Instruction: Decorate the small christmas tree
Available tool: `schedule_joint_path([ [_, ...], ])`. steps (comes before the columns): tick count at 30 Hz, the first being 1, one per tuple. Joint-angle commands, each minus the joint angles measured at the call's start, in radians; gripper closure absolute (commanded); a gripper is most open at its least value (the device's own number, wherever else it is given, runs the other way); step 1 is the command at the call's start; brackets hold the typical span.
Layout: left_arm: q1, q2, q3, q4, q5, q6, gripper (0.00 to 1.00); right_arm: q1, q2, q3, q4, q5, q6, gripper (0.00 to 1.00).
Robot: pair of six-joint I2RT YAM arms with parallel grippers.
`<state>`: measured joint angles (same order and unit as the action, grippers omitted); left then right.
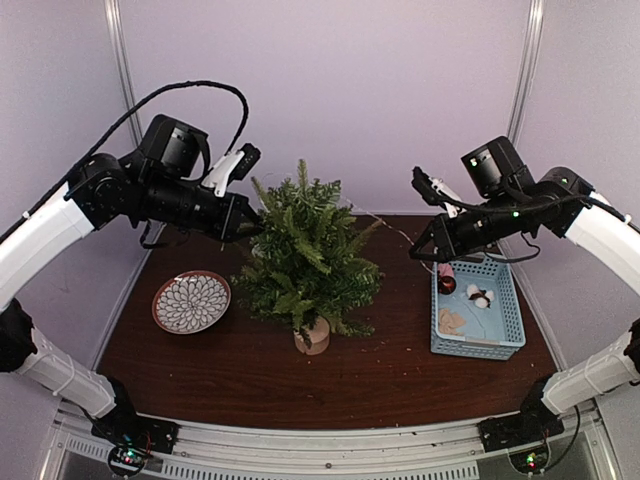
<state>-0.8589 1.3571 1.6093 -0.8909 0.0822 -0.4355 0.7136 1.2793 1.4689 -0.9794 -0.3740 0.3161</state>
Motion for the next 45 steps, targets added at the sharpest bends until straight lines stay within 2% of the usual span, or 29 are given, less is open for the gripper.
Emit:
schedule_joint_path([
  [1,0.001,0.010,-0.012,0.019,-0.013,0.017,1.00,0.009,-0.021,-0.004,-0.021,-0.011,-0.014,1.00],
  [18,0.001,0.016,-0.031,-0.003,-0.026,0.027,1.00,0.009,-0.064,-0.176,-0.016,0.030,-0.014,1.00],
  [27,0.002,0.015,-0.026,-0.005,-0.048,0.028,1.00,0.013,-0.052,-0.157,0.050,-0.045,-0.021,1.00],
  [36,0.001,-0.045,-0.073,0.073,-0.046,0.041,1.00,0.024,-0.047,-0.157,0.052,-0.086,-0.050,1.00],
  [37,0.002,-0.053,-0.079,0.085,-0.045,0.043,0.97,0.024,-0.047,-0.159,0.053,-0.089,-0.052,1.00],
  [41,0.001,-0.078,-0.096,0.099,-0.056,0.048,0.87,0.027,-0.055,-0.162,0.055,-0.091,-0.057,0.87],
  [45,0.002,-0.091,-0.104,0.096,-0.066,0.050,0.78,0.026,-0.071,-0.164,0.054,-0.073,-0.053,0.67],
])
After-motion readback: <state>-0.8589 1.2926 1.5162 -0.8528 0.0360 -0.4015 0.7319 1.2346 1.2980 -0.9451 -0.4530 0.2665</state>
